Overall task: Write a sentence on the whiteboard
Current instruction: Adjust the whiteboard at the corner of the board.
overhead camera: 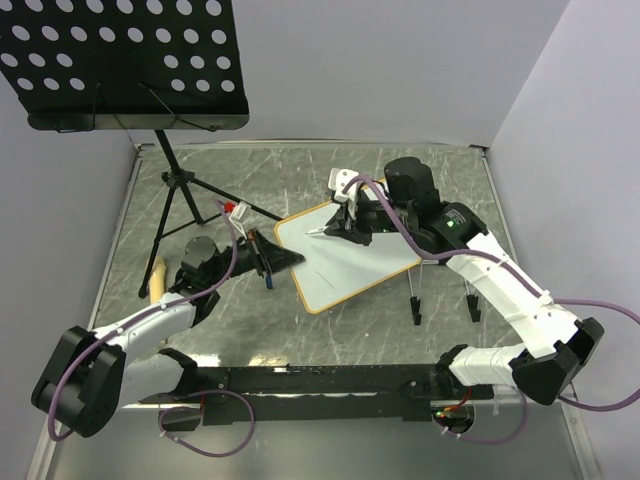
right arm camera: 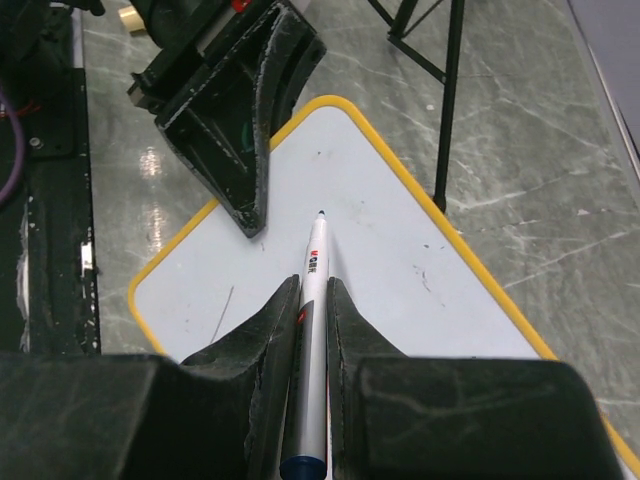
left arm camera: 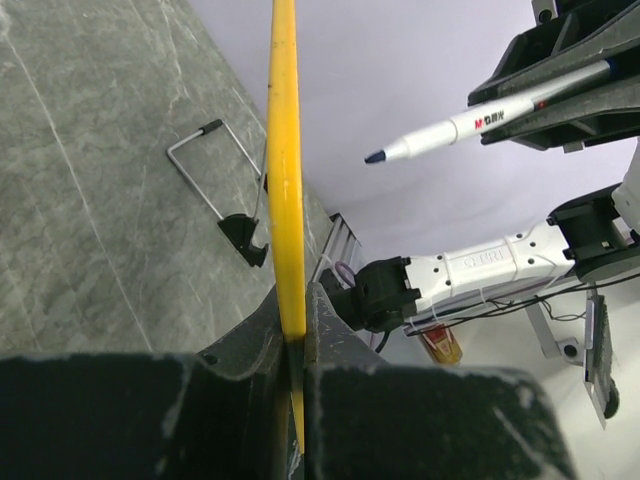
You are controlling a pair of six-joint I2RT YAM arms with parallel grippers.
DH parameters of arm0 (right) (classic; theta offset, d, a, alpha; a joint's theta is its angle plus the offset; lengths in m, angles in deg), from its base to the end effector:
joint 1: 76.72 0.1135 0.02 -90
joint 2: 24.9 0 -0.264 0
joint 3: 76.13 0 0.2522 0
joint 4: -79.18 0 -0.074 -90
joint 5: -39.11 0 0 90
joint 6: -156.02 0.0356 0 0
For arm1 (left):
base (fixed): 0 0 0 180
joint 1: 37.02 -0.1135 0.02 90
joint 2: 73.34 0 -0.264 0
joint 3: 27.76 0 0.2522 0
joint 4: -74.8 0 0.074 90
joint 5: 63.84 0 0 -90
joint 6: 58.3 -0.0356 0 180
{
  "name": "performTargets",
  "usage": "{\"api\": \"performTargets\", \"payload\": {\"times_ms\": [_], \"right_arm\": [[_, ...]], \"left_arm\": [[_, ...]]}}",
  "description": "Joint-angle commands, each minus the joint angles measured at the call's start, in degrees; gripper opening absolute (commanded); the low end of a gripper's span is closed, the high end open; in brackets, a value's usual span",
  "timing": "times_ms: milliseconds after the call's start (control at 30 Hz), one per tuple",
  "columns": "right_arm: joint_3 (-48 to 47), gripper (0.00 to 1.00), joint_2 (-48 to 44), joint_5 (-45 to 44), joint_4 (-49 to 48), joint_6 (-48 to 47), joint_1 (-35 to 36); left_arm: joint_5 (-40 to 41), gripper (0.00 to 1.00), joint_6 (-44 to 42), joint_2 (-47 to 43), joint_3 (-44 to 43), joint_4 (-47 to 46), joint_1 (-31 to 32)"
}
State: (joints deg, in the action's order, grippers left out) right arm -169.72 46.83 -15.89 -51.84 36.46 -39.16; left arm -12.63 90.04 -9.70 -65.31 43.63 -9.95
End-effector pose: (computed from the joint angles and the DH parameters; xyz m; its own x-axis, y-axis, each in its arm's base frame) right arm 0.1961 0.1766 0.4111 0.1317 -0.4085 -0.9032 -0.9646 0.1570 -0.2117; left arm 0.1952 -0.1248 0.2481 -0.7335 -0.3702 -0.5700 0.5449 0.1809 -0.8187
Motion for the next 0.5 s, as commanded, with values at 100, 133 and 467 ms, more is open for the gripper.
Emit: {"api": "performTargets", "payload": {"times_ms": [100, 133, 467], "right_arm": [[-3.5, 0.0, 1.8, -3.8, -4.4, 1.3, 1.0], [-3.6, 0.0, 1.8, -3.7, -4.3, 1.4, 0.9], [-3.9, 0.0, 1.5, -2.0, -3.1, 1.2, 1.4]], "left_arm": [[-2.3, 0.01, 4.4, 1.0, -2.3, -12.6, -0.2], [-2.2, 0.01, 4.8, 1.3, -1.9, -13.3, -0.2], [-1.2, 0.01, 9.2, 2.6, -0.5, -18.0, -0.2]]}}
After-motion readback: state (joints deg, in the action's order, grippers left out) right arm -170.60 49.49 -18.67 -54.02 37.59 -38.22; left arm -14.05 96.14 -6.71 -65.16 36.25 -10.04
